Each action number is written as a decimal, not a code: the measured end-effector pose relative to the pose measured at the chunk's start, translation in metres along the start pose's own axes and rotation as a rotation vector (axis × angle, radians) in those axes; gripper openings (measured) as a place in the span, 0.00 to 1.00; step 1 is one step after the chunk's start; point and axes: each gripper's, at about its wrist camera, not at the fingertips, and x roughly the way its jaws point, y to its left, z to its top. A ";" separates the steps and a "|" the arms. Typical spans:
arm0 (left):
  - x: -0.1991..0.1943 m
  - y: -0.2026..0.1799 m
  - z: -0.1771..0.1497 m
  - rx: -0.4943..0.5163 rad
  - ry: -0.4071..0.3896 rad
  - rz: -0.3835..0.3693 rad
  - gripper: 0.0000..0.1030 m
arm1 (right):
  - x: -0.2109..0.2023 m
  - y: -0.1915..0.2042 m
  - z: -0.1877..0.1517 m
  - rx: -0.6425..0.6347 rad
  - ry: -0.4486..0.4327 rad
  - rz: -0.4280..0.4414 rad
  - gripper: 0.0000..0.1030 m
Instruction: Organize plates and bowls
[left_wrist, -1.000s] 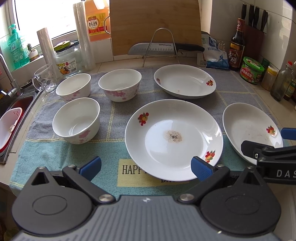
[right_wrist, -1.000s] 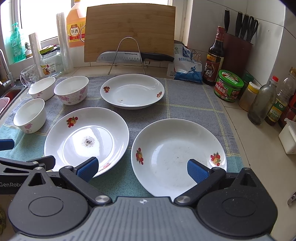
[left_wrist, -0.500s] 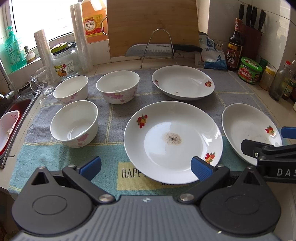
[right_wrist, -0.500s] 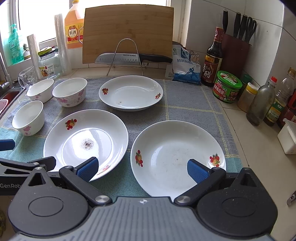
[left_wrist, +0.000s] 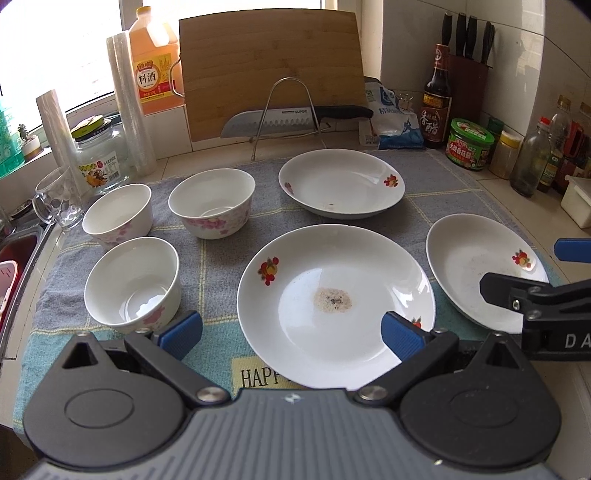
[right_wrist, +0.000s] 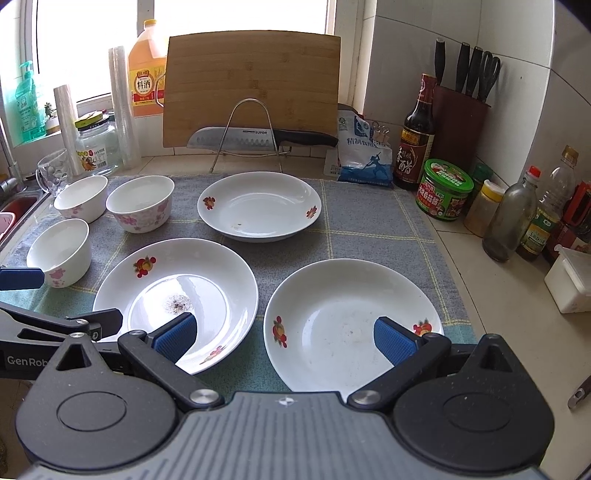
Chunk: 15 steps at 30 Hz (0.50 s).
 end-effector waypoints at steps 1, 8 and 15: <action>0.002 0.001 0.001 0.011 0.001 -0.013 0.99 | -0.001 -0.001 0.000 0.004 -0.007 -0.010 1.00; 0.011 0.016 0.009 0.036 -0.022 -0.094 0.99 | -0.007 -0.009 -0.003 0.027 -0.039 -0.093 1.00; 0.020 0.026 0.021 0.093 -0.048 -0.150 0.99 | -0.007 -0.016 -0.023 0.040 -0.023 -0.171 1.00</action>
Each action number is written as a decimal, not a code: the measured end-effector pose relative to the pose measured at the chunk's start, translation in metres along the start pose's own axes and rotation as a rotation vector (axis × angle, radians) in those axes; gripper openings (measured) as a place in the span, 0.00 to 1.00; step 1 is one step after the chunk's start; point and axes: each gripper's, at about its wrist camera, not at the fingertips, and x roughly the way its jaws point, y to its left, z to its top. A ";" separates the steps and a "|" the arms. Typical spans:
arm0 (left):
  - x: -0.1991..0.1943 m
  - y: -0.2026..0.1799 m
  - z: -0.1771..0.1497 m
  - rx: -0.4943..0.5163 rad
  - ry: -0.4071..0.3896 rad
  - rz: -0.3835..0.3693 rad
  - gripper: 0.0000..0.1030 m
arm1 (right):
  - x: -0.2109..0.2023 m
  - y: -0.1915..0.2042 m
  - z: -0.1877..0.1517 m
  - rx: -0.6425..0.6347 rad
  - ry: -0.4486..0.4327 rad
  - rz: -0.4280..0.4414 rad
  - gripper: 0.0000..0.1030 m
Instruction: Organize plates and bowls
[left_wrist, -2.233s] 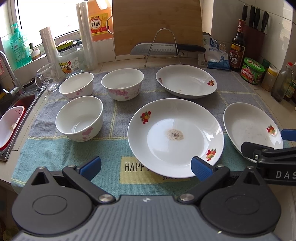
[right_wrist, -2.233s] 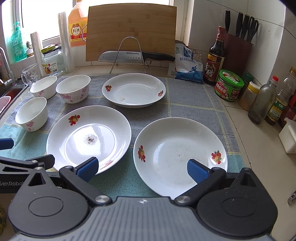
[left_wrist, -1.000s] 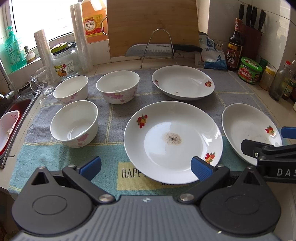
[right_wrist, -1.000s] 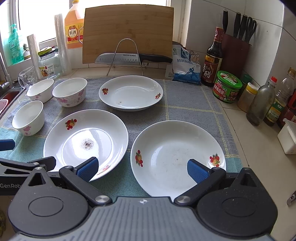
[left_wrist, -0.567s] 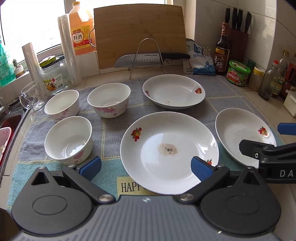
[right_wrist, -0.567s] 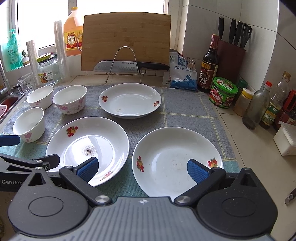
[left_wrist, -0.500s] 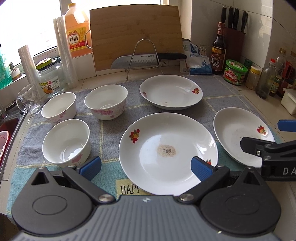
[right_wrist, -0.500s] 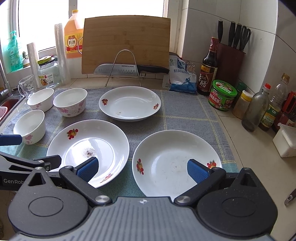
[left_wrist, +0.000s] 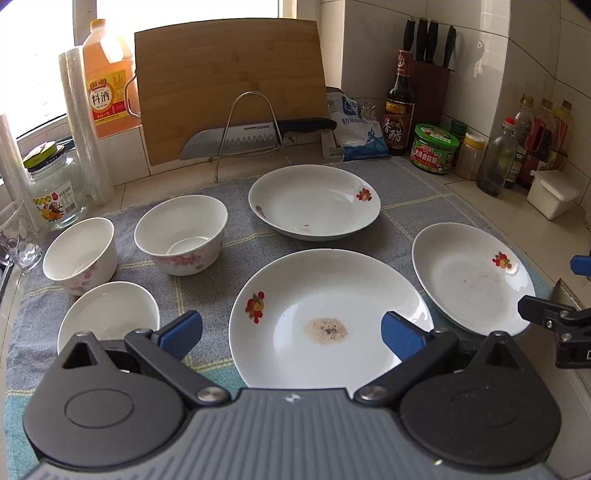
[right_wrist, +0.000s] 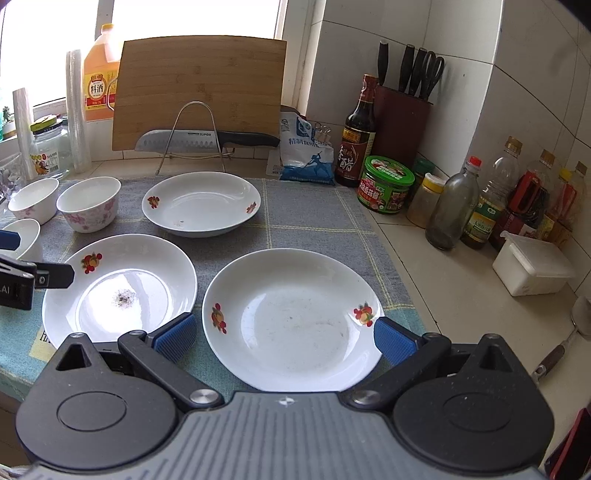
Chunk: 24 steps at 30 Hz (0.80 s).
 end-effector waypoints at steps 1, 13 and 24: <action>0.001 0.000 0.002 0.005 0.001 -0.008 0.99 | -0.001 -0.001 -0.005 0.005 0.004 -0.004 1.00; 0.019 -0.016 0.026 0.071 -0.002 -0.152 0.99 | 0.045 -0.025 -0.045 0.063 0.107 0.064 1.00; 0.053 -0.060 0.050 0.213 0.056 -0.196 0.99 | 0.078 -0.042 -0.056 0.020 0.120 0.145 1.00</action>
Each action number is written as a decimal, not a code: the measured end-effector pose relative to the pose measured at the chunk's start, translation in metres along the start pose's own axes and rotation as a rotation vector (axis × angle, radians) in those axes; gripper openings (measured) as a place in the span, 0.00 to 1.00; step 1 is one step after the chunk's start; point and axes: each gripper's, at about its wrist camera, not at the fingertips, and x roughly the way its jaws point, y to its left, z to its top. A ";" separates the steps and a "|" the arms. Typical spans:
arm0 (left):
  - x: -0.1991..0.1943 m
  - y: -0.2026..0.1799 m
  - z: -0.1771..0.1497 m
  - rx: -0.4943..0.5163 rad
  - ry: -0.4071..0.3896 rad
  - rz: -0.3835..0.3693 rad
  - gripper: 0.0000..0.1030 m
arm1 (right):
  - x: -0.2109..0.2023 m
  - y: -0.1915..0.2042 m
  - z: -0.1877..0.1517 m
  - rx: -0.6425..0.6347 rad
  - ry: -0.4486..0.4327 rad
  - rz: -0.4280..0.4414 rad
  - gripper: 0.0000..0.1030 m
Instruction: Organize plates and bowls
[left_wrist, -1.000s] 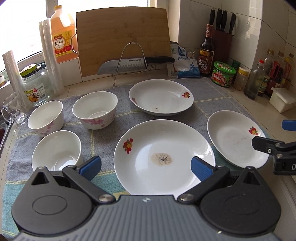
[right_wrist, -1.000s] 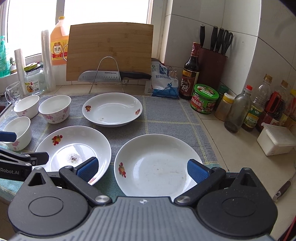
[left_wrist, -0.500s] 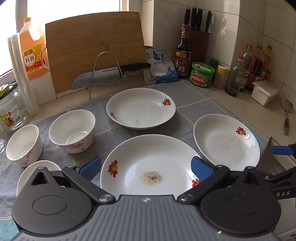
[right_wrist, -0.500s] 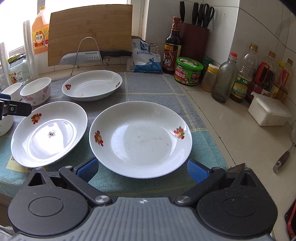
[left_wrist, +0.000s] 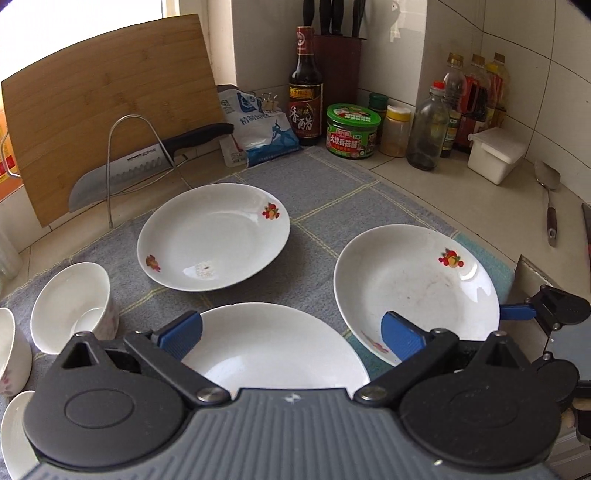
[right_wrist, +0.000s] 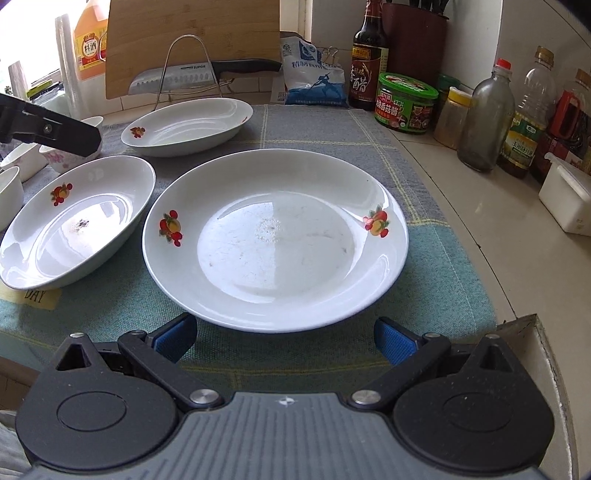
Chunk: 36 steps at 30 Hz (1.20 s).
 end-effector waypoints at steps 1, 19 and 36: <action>0.005 -0.002 0.004 0.006 0.012 -0.014 0.99 | 0.002 -0.001 0.000 -0.009 -0.002 0.006 1.00; 0.091 -0.048 0.057 0.154 0.134 -0.180 0.99 | 0.009 -0.018 0.000 -0.125 -0.079 0.124 1.00; 0.143 -0.063 0.072 0.242 0.338 -0.306 0.79 | 0.011 -0.025 -0.003 -0.173 -0.125 0.181 1.00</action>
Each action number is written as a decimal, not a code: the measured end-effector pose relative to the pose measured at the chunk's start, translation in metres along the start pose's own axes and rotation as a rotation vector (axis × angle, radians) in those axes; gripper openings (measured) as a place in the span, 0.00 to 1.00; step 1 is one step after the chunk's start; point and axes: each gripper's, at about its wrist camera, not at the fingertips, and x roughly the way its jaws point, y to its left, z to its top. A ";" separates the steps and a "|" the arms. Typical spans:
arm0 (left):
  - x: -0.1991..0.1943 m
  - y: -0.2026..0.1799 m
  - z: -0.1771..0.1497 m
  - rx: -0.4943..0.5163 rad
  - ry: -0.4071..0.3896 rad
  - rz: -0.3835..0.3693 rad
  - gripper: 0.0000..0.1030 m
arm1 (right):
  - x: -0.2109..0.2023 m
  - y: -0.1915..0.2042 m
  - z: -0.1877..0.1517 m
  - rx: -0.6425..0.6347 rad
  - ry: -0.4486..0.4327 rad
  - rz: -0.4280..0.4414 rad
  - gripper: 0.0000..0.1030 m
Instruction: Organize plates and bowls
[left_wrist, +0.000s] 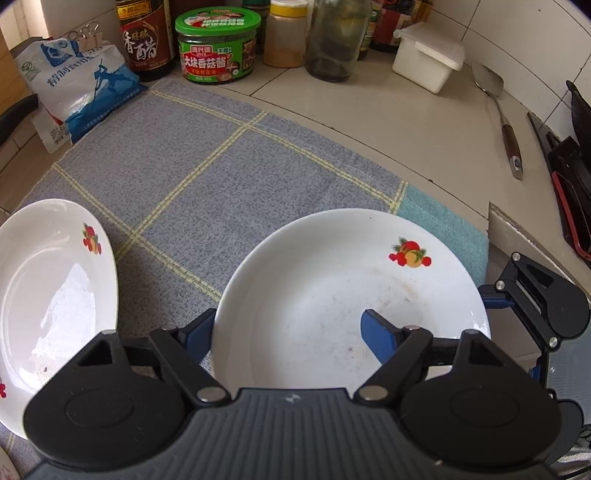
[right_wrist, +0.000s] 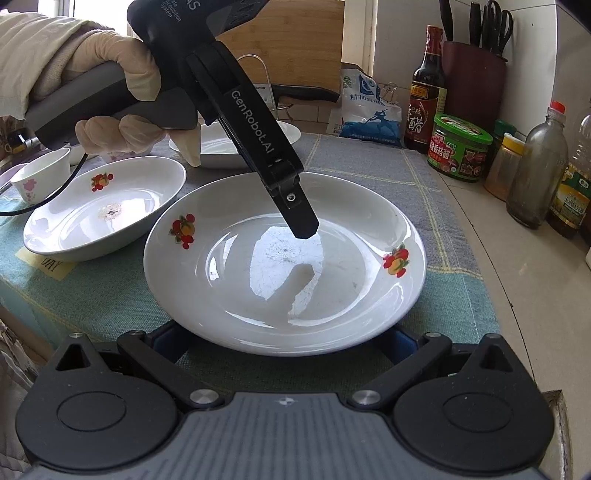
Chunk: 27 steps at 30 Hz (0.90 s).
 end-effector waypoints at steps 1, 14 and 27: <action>0.001 0.001 0.001 0.010 0.008 -0.006 0.79 | 0.000 0.000 0.000 -0.001 0.001 0.002 1.00; 0.012 0.003 0.013 0.044 0.056 -0.042 0.79 | 0.001 0.000 0.004 -0.005 0.025 0.005 1.00; 0.004 0.007 0.018 0.037 0.022 -0.044 0.77 | 0.003 -0.008 0.018 -0.014 0.052 0.014 1.00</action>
